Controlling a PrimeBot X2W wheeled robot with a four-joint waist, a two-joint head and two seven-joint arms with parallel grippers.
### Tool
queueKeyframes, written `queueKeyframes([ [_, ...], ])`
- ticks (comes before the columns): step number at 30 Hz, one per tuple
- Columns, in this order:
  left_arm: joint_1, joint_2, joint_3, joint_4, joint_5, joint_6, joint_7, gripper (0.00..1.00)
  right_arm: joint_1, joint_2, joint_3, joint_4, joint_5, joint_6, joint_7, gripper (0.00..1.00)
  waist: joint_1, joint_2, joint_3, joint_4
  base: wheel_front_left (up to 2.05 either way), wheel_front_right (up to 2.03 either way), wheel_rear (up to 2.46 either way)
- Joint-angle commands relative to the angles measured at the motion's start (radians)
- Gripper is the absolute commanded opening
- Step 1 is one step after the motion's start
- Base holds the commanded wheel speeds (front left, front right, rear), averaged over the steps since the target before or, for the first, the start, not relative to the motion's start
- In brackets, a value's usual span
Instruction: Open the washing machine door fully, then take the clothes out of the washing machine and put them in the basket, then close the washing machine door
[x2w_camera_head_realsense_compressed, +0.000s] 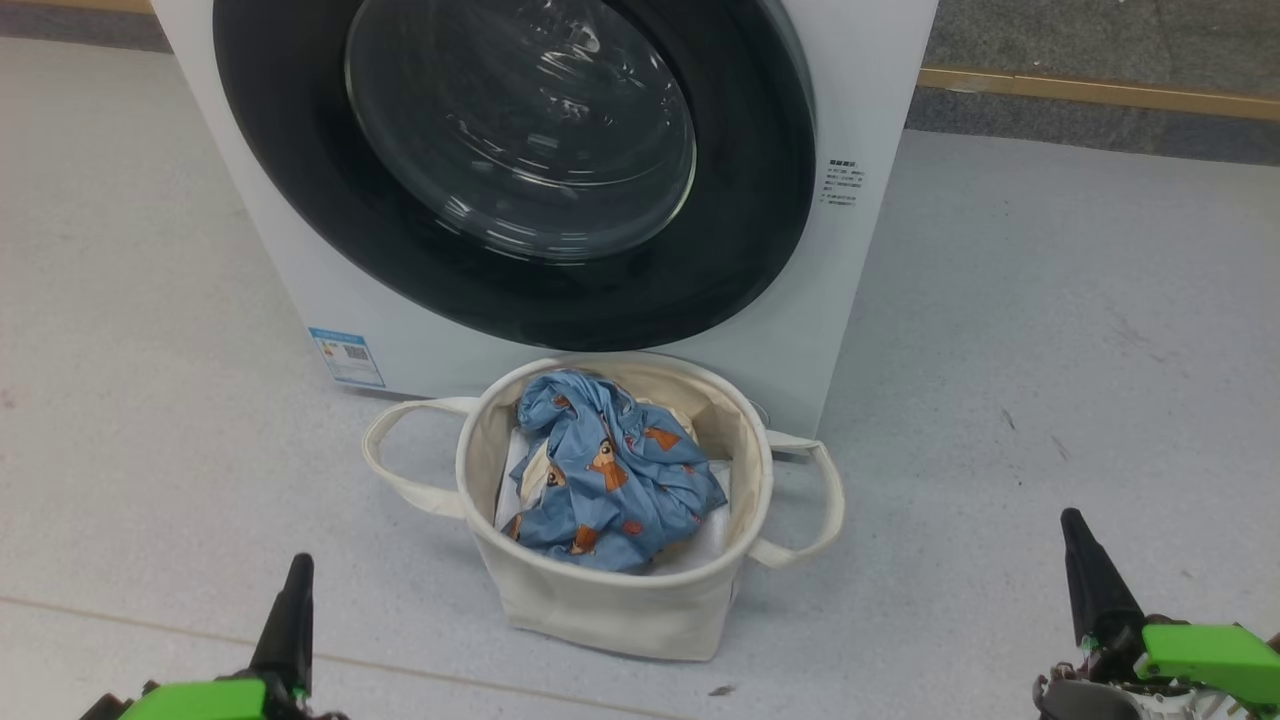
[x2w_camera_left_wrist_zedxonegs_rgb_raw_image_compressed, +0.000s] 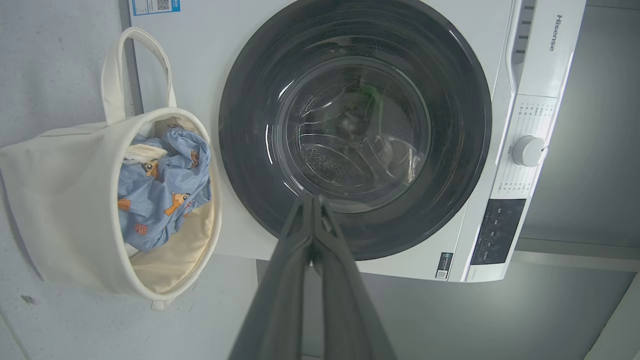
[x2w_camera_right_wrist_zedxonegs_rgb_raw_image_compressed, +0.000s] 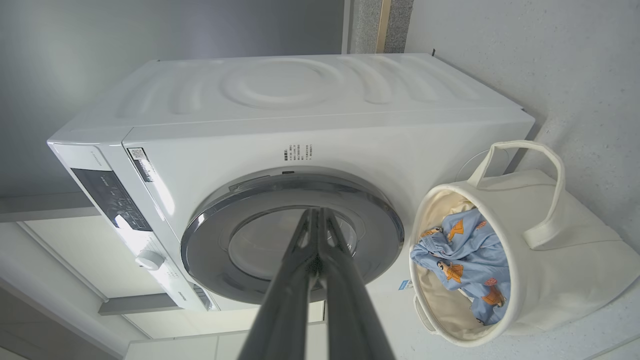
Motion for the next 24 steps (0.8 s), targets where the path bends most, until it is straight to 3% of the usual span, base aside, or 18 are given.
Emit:
queueKeyframes([
  [1,-0.043,0.006,0.034,-0.036,-0.003,-0.007,0.008,0.0,-0.05,-0.008,0.017,-0.03,-0.006,0.0,0.006,0.0,0.0,0.0,0.0,0.0,0.0,0.0,0.0],
  [24,-0.043,0.006,0.034,-0.036,-0.003,-0.007,0.008,0.0,-0.051,-0.008,0.015,-0.03,-0.008,0.0,0.007,0.0,0.0,0.0,0.0,0.0,0.0,0.0,0.0],
])
